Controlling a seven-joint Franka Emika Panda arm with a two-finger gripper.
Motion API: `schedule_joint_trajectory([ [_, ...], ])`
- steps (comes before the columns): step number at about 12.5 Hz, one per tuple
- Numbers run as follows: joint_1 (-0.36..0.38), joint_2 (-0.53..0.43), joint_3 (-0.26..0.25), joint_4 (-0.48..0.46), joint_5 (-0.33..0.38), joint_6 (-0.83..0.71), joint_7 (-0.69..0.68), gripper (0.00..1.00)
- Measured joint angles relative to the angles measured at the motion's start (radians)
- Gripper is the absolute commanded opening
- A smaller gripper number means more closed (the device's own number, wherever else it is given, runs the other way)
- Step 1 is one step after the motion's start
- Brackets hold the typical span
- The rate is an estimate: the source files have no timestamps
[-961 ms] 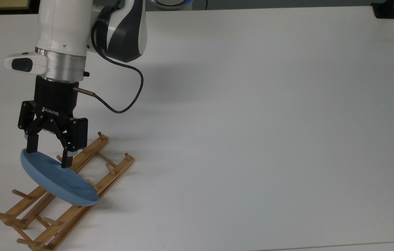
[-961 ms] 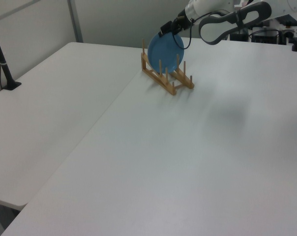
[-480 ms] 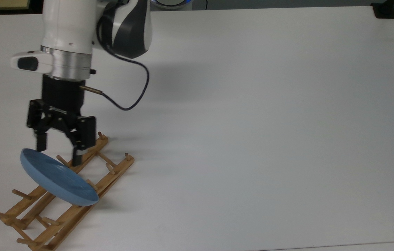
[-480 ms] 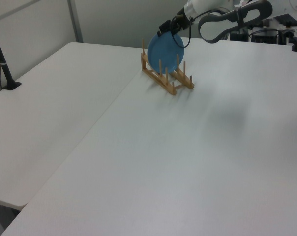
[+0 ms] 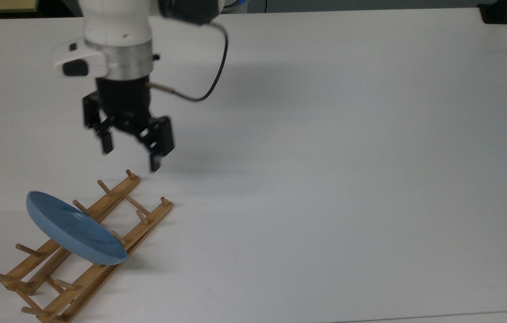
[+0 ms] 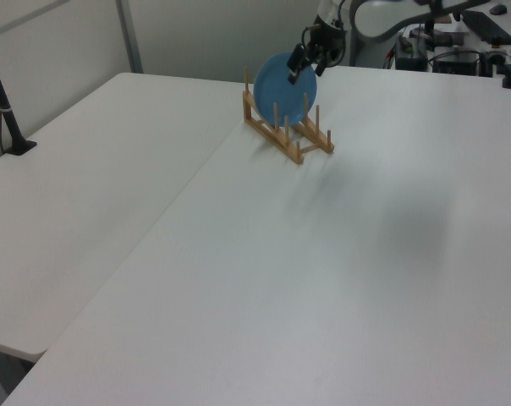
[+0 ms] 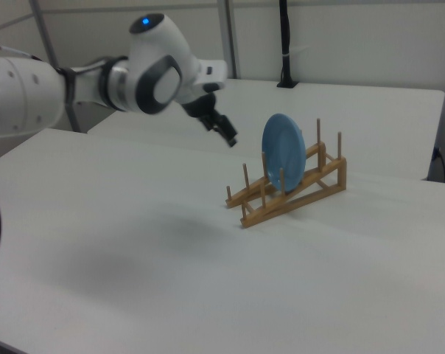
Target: Place plate in plate rack
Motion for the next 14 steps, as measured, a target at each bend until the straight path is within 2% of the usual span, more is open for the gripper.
schedule_joint_trajectory([
  [3, 0.040, -0.071, 0.014, -0.012, 0.000, -0.256, -0.046, 1.00],
  [7, 0.056, -0.156, 0.033, -0.027, 0.000, -0.518, -0.227, 1.00],
  [14, 0.055, -0.218, 0.032, -0.076, 0.000, -0.573, -0.218, 1.00],
])
